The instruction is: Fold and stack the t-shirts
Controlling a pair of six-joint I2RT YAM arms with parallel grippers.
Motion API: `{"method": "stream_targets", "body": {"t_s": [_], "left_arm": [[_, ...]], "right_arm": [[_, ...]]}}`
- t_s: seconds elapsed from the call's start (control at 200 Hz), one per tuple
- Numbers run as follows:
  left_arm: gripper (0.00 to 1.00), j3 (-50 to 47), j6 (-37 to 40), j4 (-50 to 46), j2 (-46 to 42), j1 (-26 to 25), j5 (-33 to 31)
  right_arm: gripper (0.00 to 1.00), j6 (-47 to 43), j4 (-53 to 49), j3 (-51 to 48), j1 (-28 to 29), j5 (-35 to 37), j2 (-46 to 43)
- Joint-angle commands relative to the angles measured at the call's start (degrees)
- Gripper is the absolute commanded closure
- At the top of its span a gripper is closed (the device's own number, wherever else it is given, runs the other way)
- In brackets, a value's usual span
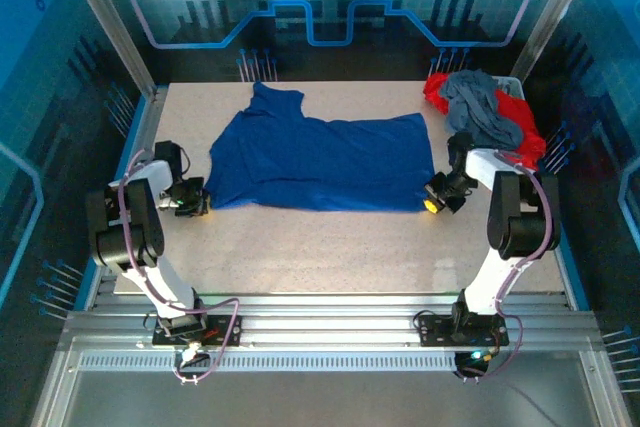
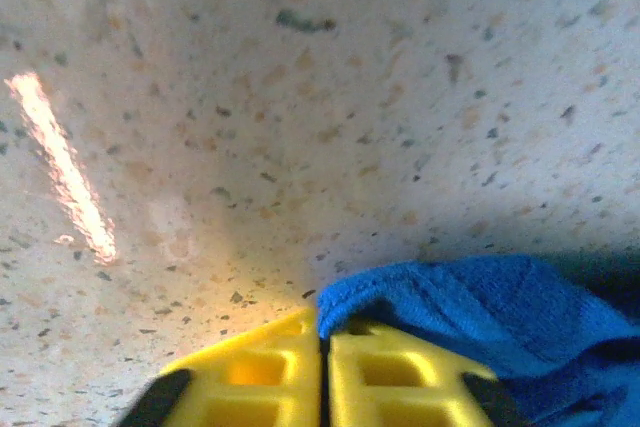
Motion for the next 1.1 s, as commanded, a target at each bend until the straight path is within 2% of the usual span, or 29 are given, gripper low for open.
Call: {"method": "stream_targets", "body": {"t_s": [0.0, 0.29, 0.61, 0.78, 0.835, 0.875, 1.015, 1.095], "left_arm": [[1.00, 1.9, 0.4, -1.1, 0.0, 0.4, -3.8], [1.00, -0.2, 1.0, -7.0, -6.5, 1.3, -6.5], [1.00, -11.2, -2.9, -15.5, -20.8, 0.9, -8.2], [1.00, -16.6, -4.1, -18.3, -25.8, -0.1, -9.1], [0.96, -17.9, -3.4, -17.1, -26.3, -0.1, -9.4], [0.88, -18.0, -2.2, -15.9, -25.9, 0.0, -9.2], [0.73, -14.1, 3.0, -16.8, -25.1, -0.6, -10.6], [0.60, -9.5, 5.9, -18.5, -26.7, -4.0, -13.1]], "right_arm": [[1.00, -0.4, -0.7, 1.4, 0.7, 3.5, 1.8], [1.00, -2.1, -7.5, 1.5, 1.3, 9.6, -2.3], [1.00, -2.3, -13.2, -5.3, 2.0, 14.3, -10.9], [1.00, -2.0, -13.8, -9.8, 2.2, 14.2, -13.9], [1.00, -2.1, -12.7, -11.1, 2.2, 12.9, -13.7], [1.00, -2.0, -12.2, -11.5, 2.2, 11.9, -13.3], [0.63, -2.6, -11.9, -10.6, 2.7, 11.5, -15.3], [0.53, -4.3, -12.9, -8.5, 4.3, 12.8, -18.6]]}}
